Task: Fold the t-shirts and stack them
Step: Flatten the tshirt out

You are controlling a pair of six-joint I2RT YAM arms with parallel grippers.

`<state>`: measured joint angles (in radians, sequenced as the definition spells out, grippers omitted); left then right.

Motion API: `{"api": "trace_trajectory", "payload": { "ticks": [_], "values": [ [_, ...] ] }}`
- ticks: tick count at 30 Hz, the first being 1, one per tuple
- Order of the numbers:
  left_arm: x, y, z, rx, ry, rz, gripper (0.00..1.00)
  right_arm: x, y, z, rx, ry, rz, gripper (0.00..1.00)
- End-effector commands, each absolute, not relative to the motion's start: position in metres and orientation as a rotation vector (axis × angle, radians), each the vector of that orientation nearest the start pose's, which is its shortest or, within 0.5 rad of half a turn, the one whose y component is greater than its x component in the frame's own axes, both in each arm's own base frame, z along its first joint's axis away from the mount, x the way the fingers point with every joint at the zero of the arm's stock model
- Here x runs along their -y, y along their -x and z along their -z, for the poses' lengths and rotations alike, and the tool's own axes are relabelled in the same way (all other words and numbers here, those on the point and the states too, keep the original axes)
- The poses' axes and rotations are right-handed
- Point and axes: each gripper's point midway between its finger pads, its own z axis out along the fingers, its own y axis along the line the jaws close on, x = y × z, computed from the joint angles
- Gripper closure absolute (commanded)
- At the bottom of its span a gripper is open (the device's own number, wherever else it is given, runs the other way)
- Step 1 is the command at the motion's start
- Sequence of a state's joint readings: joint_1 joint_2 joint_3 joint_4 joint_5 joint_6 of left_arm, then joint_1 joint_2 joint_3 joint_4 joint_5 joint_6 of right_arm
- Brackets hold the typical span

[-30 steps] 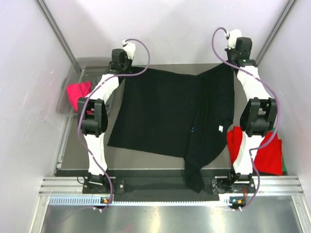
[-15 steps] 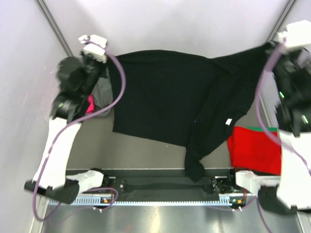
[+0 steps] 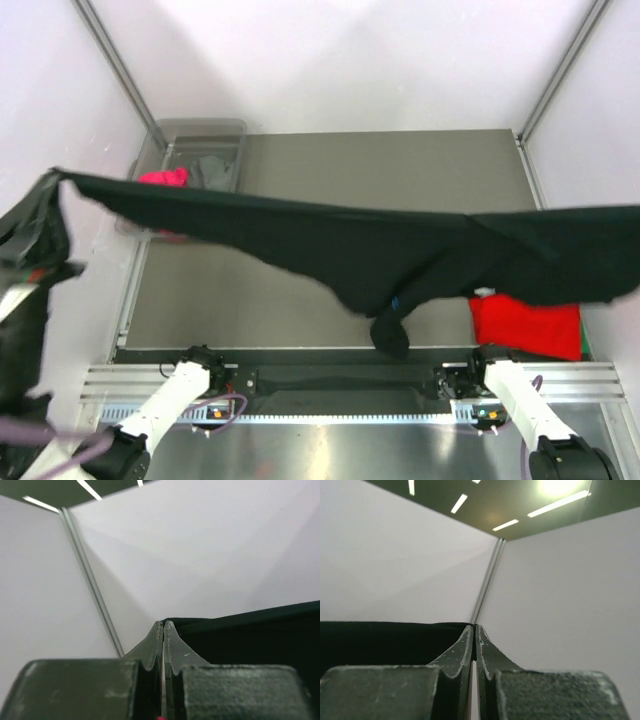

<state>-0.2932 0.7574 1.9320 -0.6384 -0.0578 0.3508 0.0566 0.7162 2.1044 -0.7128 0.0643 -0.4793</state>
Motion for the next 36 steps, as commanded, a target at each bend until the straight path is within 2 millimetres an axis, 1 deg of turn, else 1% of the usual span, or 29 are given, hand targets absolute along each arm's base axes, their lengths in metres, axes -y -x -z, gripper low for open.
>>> {"api": "trace_trajectory", "payload": {
  "ticks": [1,2,4,7,8,9,11,12,14,15,16,17,19,20,21,22,23,25,26,27,28,29,30,31,32,33,34,35,36],
  "values": [
    [-0.014,-0.097,-0.644,-1.004,-0.241,-0.196,1.00,0.043,-0.012,-0.678,-0.870,0.144,0.512,1.00],
    [-0.018,-0.094,-0.652,-0.983,-0.244,-0.232,1.00,0.044,-0.024,-0.684,-0.875,0.150,0.531,1.00],
    [-0.018,-0.112,-0.653,-1.010,-0.249,-0.275,1.00,0.045,-0.039,-0.690,-0.882,0.153,0.558,1.00],
    [-0.013,-0.141,-0.647,-1.047,-0.263,-0.298,1.00,0.044,-0.089,-0.694,-0.913,0.177,0.581,1.00],
    [-0.006,-0.157,-0.636,-1.075,-0.284,-0.290,1.00,0.043,-0.109,-0.699,-0.906,0.183,0.595,1.00],
    [-0.001,-0.169,-0.633,-1.082,-0.294,-0.287,1.00,0.041,-0.138,-0.687,-0.954,0.209,0.603,1.00],
    [0.012,-0.204,-0.603,-1.171,-0.335,-0.274,1.00,0.038,-0.180,-0.678,-0.979,0.246,0.626,1.00],
    [0.019,-0.222,-0.588,-1.215,-0.366,-0.269,1.00,0.034,-0.215,-0.652,-1.047,0.293,0.628,1.00],
    [0.033,-0.265,-0.539,-1.323,-0.435,-0.283,1.00,0.030,-0.254,-0.634,-1.066,0.342,0.663,1.00],
    [0.035,-0.278,-0.524,-1.345,-0.448,-0.300,1.00,0.028,-0.287,-0.599,-1.137,0.388,0.669,1.00],
    [0.042,-0.301,-0.491,-1.389,-0.476,-0.309,1.00,0.027,-0.311,-0.579,-1.177,0.415,0.679,1.00],
    [0.046,-0.319,-0.471,-1.423,-0.508,-0.328,1.00,0.025,-0.328,-0.567,-1.190,0.435,0.691,1.00],
    [0.053,-0.348,-0.420,-1.529,-0.562,-0.339,1.00,0.021,-0.378,-0.500,-1.317,0.523,0.688,1.00],
    [0.056,-0.371,-0.386,-1.613,-0.598,-0.347,1.00,0.021,-0.392,-0.489,-1.313,0.531,0.702,1.00],
    [0.057,-0.383,-0.368,-1.654,-0.606,-0.348,1.00,0.021,-0.411,-0.444,-1.392,0.577,0.697,1.00],
    [0.059,-0.395,-0.343,-1.695,-0.624,-0.334,1.00,0.020,-0.434,-0.415,-1.439,0.601,0.696,1.00],
    [0.057,-0.418,-0.325,-1.712,-0.605,-0.331,1.00,0.019,-0.447,-0.402,-1.438,0.607,0.704,1.00],
    [0.061,-0.441,-0.300,-1.734,-0.615,-0.323,1.00,0.023,-0.484,-0.345,-1.523,0.633,0.709,1.00],
    [0.065,-0.465,-0.269,-1.782,-0.638,-0.330,1.00,0.024,-0.495,-0.331,-1.542,0.634,0.712,1.00],
    [0.066,-0.480,-0.264,-1.781,-0.631,-0.336,1.00,0.028,-0.508,-0.324,-1.554,0.622,0.725,1.00],
    [0.067,-0.492,-0.251,-1.793,-0.633,-0.338,1.00,0.029,-0.529,-0.290,-1.612,0.640,0.717,1.00],
    [0.067,-0.512,-0.222,-1.820,-0.650,-0.349,1.00,0.030,-0.541,-0.279,-1.631,0.632,0.716,1.00],
    [0.069,-0.526,-0.218,-1.795,-0.639,-0.363,1.00,0.034,-0.556,-0.289,-1.620,0.597,0.739,1.00],
    [0.069,-0.540,-0.220,-1.780,-0.632,-0.374,1.00,0.036,-0.575,-0.254,-1.684,0.602,0.731,1.00],
    [0.068,-0.554,-0.187,-1.832,-0.654,-0.391,1.00,0.037,-0.589,-0.269,-1.657,0.569,0.740,1.00],
    [0.069,-0.569,-0.193,-1.807,-0.635,-0.401,1.00,0.040,-0.599,-0.261,-1.675,0.556,0.750,1.00],
    [0.069,-0.577,-0.185,-1.813,-0.638,-0.408,1.00,0.041,-0.612,-0.234,-1.720,0.566,0.750,1.00],
    [0.067,-0.585,-0.163,-1.842,-0.644,-0.414,1.00,0.045,-0.622,-0.246,-1.695,0.535,0.771,1.00],
    [0.068,-0.595,-0.168,-1.810,-0.621,-0.420,1.00,0.046,-0.629,-0.242,-1.700,0.528,0.780,1.00]
  ]
}}
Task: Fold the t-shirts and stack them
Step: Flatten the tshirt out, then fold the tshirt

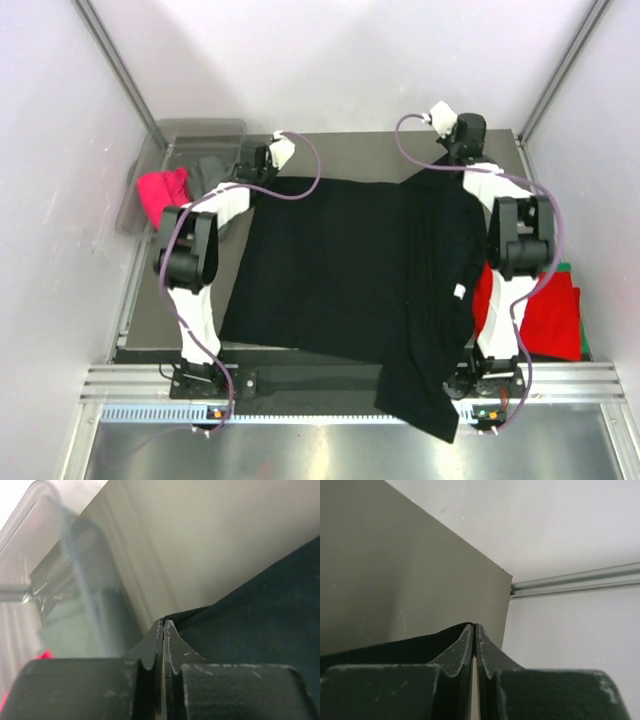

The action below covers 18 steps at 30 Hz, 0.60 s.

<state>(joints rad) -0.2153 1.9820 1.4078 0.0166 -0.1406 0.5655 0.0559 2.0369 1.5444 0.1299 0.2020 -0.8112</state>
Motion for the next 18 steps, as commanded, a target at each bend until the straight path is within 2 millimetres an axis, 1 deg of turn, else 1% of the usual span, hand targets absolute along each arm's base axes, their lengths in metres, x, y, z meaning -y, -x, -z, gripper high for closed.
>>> {"api": "trace_trajectory", "payload": {
  "ticks": [1,2,3,4,5,6,7,8,9,10,11,12,13,14,15,17,18],
  "values": [
    [0.068,-0.601,-0.165,-1.805,-0.615,-0.422,1.00,0.048,-0.638,-0.225,-1.722,0.531,0.787,1.00],
    [0.069,-0.607,-0.152,-1.815,-0.615,-0.423,1.00,0.050,-0.647,-0.238,-1.694,0.507,0.795,1.00],
    [0.068,-0.615,-0.160,-1.783,-0.592,-0.435,1.00,0.052,-0.653,-0.225,-1.710,0.504,0.805,1.00],
    [0.068,-0.621,-0.151,-1.783,-0.581,-0.442,1.00,0.054,-0.658,-0.227,-1.700,0.492,0.809,1.00],
    [0.067,-0.626,-0.150,-1.777,-0.567,-0.450,1.00,0.056,-0.664,-0.240,-1.672,0.468,0.817,1.00],
    [0.067,-0.634,-0.160,-1.754,-0.546,-0.464,1.00,0.056,-0.669,-0.229,-1.683,0.472,0.815,1.00],
    [0.066,-0.641,-0.149,-1.764,-0.538,-0.473,1.00,0.056,-0.673,-0.229,-1.679,0.469,0.816,1.00],
    [0.066,-0.646,-0.150,-1.758,-0.523,-0.478,1.00,0.056,-0.677,-0.238,-1.659,0.459,0.819,1.00],
    [0.064,-0.655,-0.163,-1.726,-0.491,-0.493,1.00,0.057,-0.682,-0.229,-1.668,0.463,0.825,1.00],
    [0.064,-0.661,-0.162,-1.707,-0.476,-0.501,1.00,0.057,-0.683,-0.228,-1.670,0.464,0.832,1.00],
    [0.063,-0.665,-0.167,-1.680,-0.456,-0.510,1.00,0.056,-0.687,-0.231,-1.662,0.459,0.832,1.00],
    [0.063,-0.668,-0.173,-1.653,-0.439,-0.522,1.00,0.058,-0.689,-0.224,-1.671,0.465,0.839,1.00],
    [0.062,-0.670,-0.176,-1.633,-0.425,-0.546,1.00,0.058,-0.690,-0.225,-1.667,0.476,0.850,1.00],
    [0.063,-0.674,-0.188,-1.580,-0.400,-0.555,1.00,0.057,-0.690,-0.223,-1.665,0.486,0.858,1.00],
    [0.065,-0.676,-0.194,-1.554,-0.401,-0.559,1.00,0.058,-0.691,-0.219,-1.668,0.494,0.866,1.00],
    [0.068,-0.681,-0.196,-1.524,-0.417,-0.573,1.00,0.058,-0.692,-0.218,-1.663,0.505,0.874,1.00],
    [0.069,-0.684,-0.205,-1.505,-0.409,-0.572,1.00,0.058,-0.692,-0.218,-1.663,0.500,0.875,1.00]
  ]
}}
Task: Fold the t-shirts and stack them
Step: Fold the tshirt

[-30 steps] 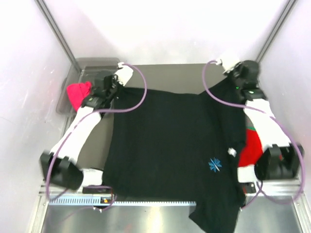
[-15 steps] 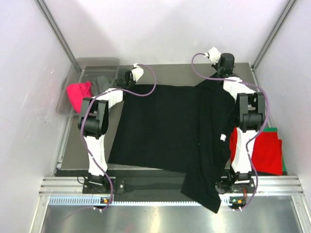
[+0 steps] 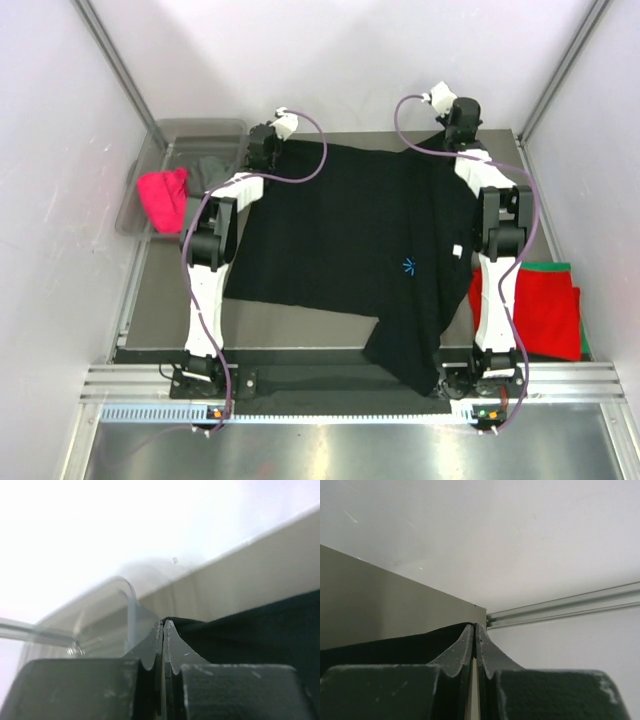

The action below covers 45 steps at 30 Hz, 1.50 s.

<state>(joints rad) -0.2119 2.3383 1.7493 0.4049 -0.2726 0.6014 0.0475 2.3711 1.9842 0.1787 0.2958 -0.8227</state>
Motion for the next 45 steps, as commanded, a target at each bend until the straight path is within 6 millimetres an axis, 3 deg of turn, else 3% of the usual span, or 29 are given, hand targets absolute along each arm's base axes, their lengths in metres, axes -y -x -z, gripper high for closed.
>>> {"api": "trace_trajectory", "payload": {
  "ticks": [1,5,10,11,12,16,19,20,21,22,23,24,27,28,29,30,31,32,35,43,45],
  "values": [
    [0.069,-0.686,-0.202,-1.506,-0.410,-0.576,1.00,0.058,-0.692,-0.219,-1.661,0.499,0.873,1.00],
    [0.068,-0.689,-0.211,-1.484,-0.387,-0.584,1.00,0.052,-0.690,-0.212,-1.678,0.516,0.862,1.00],
    [0.070,-0.687,-0.203,-1.505,-0.400,-0.581,1.00,0.039,-0.675,-0.213,-1.690,0.525,0.823,1.00],
    [0.069,-0.685,-0.197,-1.516,-0.407,-0.585,1.00,0.034,-0.670,-0.202,-1.710,0.547,0.817,1.00],
    [0.069,-0.685,-0.196,-1.516,-0.416,-0.591,1.00,0.034,-0.665,-0.212,-1.701,0.540,0.816,1.00],
    [0.068,-0.682,-0.188,-1.506,-0.428,-0.607,1.00,0.024,-0.646,-0.199,-1.787,0.571,0.774,1.00],
    [0.073,-0.686,-0.187,-1.483,-0.462,-0.596,1.00,0.024,-0.636,-0.208,-1.794,0.566,0.765,1.00],
    [0.075,-0.692,-0.199,-1.463,-0.457,-0.597,1.00,0.026,-0.636,-0.214,-1.786,0.561,0.779,1.00],
    [0.076,-0.697,-0.193,-1.475,-0.457,-0.593,1.00,0.026,-0.637,-0.216,-1.787,0.560,0.783,1.00],
    [0.077,-0.701,-0.195,-1.479,-0.449,-0.590,1.00,0.026,-0.642,-0.231,-1.765,0.543,0.789,1.00],
    [0.078,-0.706,-0.208,-1.468,-0.433,-0.586,1.00,0.027,-0.643,-0.235,-1.767,0.533,0.788,1.00],
    [0.078,-0.708,-0.207,-1.469,-0.427,-0.585,1.00,0.026,-0.643,-0.236,-1.782,0.522,0.773,1.00],
    [0.081,-0.703,-0.224,-1.453,-0.408,-0.580,1.00,0.022,-0.637,-0.258,-1.774,0.470,0.734,1.00],
    [0.082,-0.698,-0.213,-1.477,-0.427,-0.574,1.00,0.020,-0.634,-0.256,-1.783,0.468,0.720,1.00],
    [0.084,-0.694,-0.213,-1.482,-0.436,-0.569,1.00,0.018,-0.629,-0.267,-1.770,0.458,0.705,1.00],
    [0.089,-0.687,-0.226,-1.469,-0.441,-0.561,1.00,0.018,-0.624,-0.259,-1.808,0.465,0.690,1.00],
    [0.093,-0.683,-0.226,-1.470,-0.455,-0.556,1.00,0.016,-0.620,-0.250,-1.828,0.477,0.684,1.00],
    [0.097,-0.676,-0.211,-1.495,-0.484,-0.553,1.00,0.016,-0.617,-0.248,-1.835,0.479,0.686,1.00],
    [0.100,-0.666,-0.220,-1.468,-0.499,-0.578,1.00,0.018,-0.616,-0.238,-1.861,0.478,0.696,1.00],
    [0.099,-0.673,-0.268,-1.370,-0.439,-0.608,1.00,0.012,-0.631,-0.266,-1.809,0.394,0.665,1.00],
    [0.099,-0.680,-0.264,-1.379,-0.438,-0.615,1.00,0.013,-0.639,-0.260,-1.810,0.381,0.675,1.00]
  ]
}}
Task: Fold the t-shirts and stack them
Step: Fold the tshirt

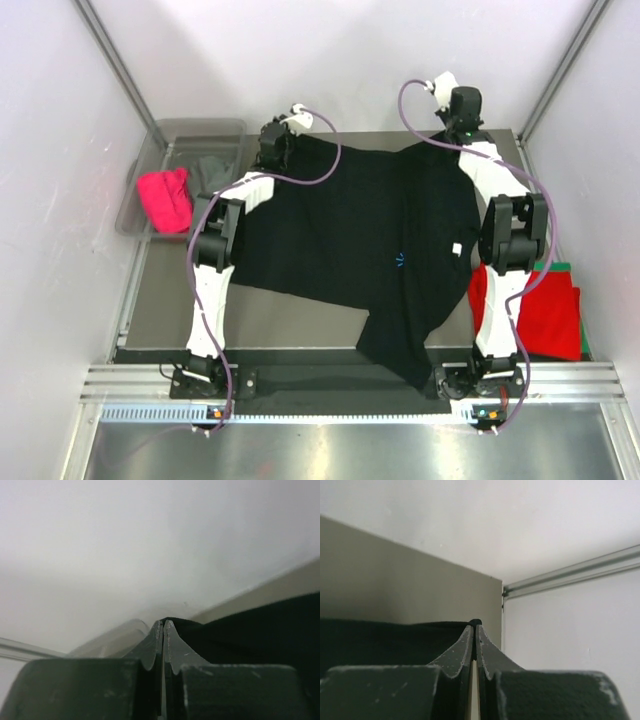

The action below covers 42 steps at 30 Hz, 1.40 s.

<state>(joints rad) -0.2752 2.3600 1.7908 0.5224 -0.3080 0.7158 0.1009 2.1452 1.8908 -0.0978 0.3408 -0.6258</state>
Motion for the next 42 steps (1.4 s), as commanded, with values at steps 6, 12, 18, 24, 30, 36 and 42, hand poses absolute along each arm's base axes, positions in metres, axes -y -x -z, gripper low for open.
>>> {"api": "trace_trajectory", "payload": {
  "ticks": [6,12,18,24,30,36,42],
  "values": [
    [0.091,-0.703,-0.266,-1.381,-0.406,-0.613,1.00,0.022,-0.664,-0.271,-1.746,0.333,0.739,1.00],
    [0.094,-0.711,-0.257,-1.338,-0.438,-0.645,1.00,0.023,-0.672,-0.247,-1.770,0.355,0.760,1.00],
    [0.096,-0.710,-0.253,-1.322,-0.447,-0.636,1.00,0.030,-0.662,-0.251,-1.760,0.333,0.772,1.00],
    [0.106,-0.701,-0.234,-1.349,-0.497,-0.600,1.00,0.030,-0.636,-0.269,-1.775,0.355,0.750,1.00],
    [0.103,-0.704,-0.225,-1.338,-0.459,-0.593,1.00,0.041,-0.619,-0.269,-1.804,0.396,0.802,1.00],
    [0.107,-0.707,-0.226,-1.281,-0.455,-0.603,1.00,0.070,-0.631,-0.273,-1.805,0.368,0.876,1.00],
    [0.108,-0.708,-0.224,-1.250,-0.451,-0.622,1.00,0.088,-0.640,-0.250,-1.851,0.344,0.889,1.00]
  ]
}}
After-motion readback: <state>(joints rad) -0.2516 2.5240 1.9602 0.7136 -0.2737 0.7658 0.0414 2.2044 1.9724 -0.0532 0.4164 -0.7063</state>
